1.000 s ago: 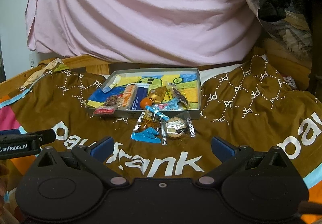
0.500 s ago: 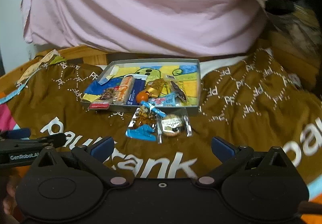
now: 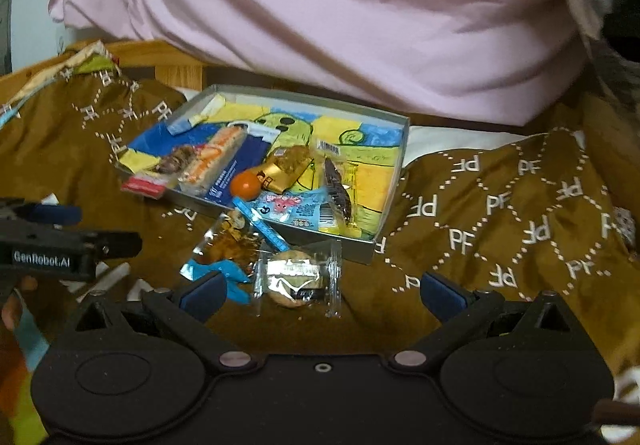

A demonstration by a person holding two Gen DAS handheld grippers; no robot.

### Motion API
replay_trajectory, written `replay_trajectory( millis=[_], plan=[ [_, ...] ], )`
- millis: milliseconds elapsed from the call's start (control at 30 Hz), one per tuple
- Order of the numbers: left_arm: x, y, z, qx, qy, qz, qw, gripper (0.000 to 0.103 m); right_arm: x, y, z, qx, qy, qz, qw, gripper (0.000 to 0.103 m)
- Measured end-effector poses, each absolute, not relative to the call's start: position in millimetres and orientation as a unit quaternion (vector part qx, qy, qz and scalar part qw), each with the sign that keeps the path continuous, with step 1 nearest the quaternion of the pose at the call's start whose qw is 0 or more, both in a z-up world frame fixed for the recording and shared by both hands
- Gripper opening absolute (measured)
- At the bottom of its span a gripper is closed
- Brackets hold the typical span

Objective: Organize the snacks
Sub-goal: 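Grasp blue-orange candy pouch with left gripper while right gripper grasps round cake pack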

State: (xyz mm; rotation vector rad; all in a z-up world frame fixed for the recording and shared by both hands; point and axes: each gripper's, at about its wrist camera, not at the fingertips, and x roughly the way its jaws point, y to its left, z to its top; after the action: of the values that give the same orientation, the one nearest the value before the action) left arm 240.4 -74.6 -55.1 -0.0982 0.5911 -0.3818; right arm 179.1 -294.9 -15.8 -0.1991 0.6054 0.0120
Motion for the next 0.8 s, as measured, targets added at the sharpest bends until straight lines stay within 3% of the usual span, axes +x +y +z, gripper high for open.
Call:
replay_trajectory(
  millis=[333,533,600,800],
  plan=[
    [280.5,-87.1,-75.9,-0.060,0.308,-0.233,0.920,0.103,232.4,-275.4,-64.9,-0.154,0.339,0.041,0.927,0.099],
    [289.8,-91.9,-86.1,-0.077,0.322,-0.259,0.907,0.103,243.4,-281.1,-74.7,-0.147,0.354,0.039,0.923,0.088],
    [290.3,-94.5,-88.5,-0.073,0.325,-0.265,0.905,0.103,244.3,-282.9,-73.1,-0.145,0.355,0.035,0.923,0.078],
    [290.0,-97.8,-89.3,-0.071,0.325,-0.273,0.903,0.102,243.2,-299.5,-58.8,-0.131,0.380,0.008,0.916,0.069]
  ],
)
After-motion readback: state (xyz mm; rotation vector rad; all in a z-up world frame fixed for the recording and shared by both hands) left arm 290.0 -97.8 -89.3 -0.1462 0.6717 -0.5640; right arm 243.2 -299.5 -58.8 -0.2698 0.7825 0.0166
